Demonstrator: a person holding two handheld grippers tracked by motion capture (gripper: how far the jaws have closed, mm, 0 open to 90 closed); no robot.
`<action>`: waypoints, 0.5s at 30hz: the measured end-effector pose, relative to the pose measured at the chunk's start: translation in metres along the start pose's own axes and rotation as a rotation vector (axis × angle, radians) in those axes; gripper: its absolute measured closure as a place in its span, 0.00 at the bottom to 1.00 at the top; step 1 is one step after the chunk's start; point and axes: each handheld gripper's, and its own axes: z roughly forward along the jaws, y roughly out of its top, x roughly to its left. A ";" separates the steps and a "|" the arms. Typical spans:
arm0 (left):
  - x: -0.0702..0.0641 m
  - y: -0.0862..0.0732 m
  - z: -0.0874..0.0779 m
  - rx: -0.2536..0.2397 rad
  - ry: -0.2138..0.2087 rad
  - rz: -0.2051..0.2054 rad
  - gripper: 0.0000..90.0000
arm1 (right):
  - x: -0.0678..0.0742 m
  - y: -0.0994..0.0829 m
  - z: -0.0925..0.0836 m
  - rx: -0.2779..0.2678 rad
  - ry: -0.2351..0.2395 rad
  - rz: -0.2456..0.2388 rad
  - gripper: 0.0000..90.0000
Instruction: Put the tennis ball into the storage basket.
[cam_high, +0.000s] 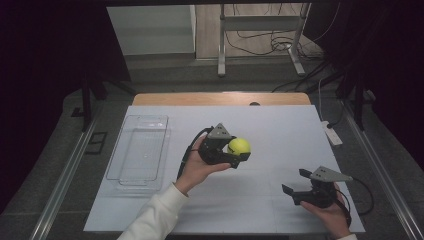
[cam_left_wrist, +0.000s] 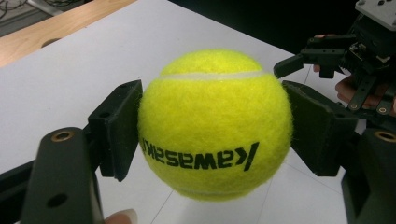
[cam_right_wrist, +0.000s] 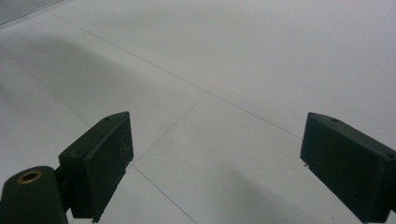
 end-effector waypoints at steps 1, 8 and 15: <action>0.001 0.000 -0.001 -0.002 0.003 0.000 0.29 | 0.000 0.000 0.000 0.000 0.000 0.000 0.11; 0.007 0.000 -0.010 -0.017 0.019 -0.014 0.29 | 0.000 0.000 0.000 0.005 -0.004 -0.004 0.11; 0.010 0.000 -0.016 -0.032 0.034 -0.021 0.29 | 0.001 0.000 -0.001 -0.003 0.000 -0.002 0.11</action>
